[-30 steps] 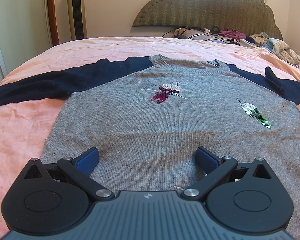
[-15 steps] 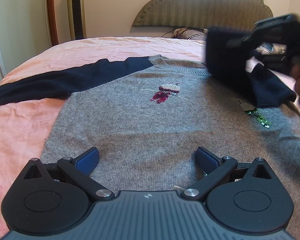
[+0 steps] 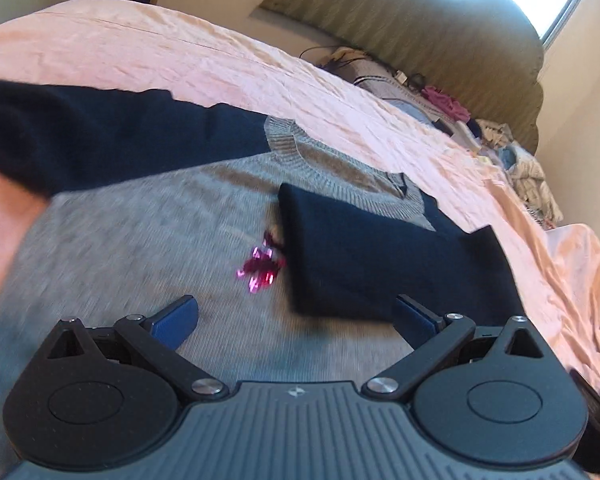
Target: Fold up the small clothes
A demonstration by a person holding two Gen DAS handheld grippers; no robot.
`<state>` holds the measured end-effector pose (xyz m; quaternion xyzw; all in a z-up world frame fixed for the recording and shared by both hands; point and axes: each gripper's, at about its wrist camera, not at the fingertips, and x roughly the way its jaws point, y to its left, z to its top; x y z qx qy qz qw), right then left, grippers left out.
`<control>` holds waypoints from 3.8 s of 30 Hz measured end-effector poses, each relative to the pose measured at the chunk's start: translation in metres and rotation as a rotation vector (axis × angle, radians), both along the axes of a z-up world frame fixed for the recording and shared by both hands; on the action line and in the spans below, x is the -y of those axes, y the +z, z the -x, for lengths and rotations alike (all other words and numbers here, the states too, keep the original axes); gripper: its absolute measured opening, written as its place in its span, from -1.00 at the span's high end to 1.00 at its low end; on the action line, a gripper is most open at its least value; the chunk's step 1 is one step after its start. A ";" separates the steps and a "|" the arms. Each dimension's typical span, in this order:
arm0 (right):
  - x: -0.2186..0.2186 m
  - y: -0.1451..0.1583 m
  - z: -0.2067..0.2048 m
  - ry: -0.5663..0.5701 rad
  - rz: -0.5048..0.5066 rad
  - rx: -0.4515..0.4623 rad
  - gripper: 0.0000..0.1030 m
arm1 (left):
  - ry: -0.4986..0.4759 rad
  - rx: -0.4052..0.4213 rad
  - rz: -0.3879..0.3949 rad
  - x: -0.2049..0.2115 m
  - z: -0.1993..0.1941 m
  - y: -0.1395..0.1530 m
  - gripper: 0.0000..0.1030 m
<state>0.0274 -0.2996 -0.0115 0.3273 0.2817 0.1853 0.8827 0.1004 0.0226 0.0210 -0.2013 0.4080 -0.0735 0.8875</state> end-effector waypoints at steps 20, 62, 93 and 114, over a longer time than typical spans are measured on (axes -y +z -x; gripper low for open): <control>-0.003 -0.002 -0.010 0.029 -0.025 0.036 -0.60 | 0.028 0.081 -0.463 0.020 -0.031 0.016 0.97; -0.040 0.004 -0.134 0.055 0.636 0.025 -1.00 | -0.238 0.078 -0.606 0.030 -0.203 -0.007 -0.22; -0.035 0.004 -0.133 0.053 0.595 0.032 -1.00 | -0.479 0.098 -0.498 0.023 -0.205 -0.001 -0.52; -0.035 0.004 -0.134 0.054 0.597 0.030 -1.00 | -0.292 0.175 -0.564 0.028 -0.201 -0.013 0.77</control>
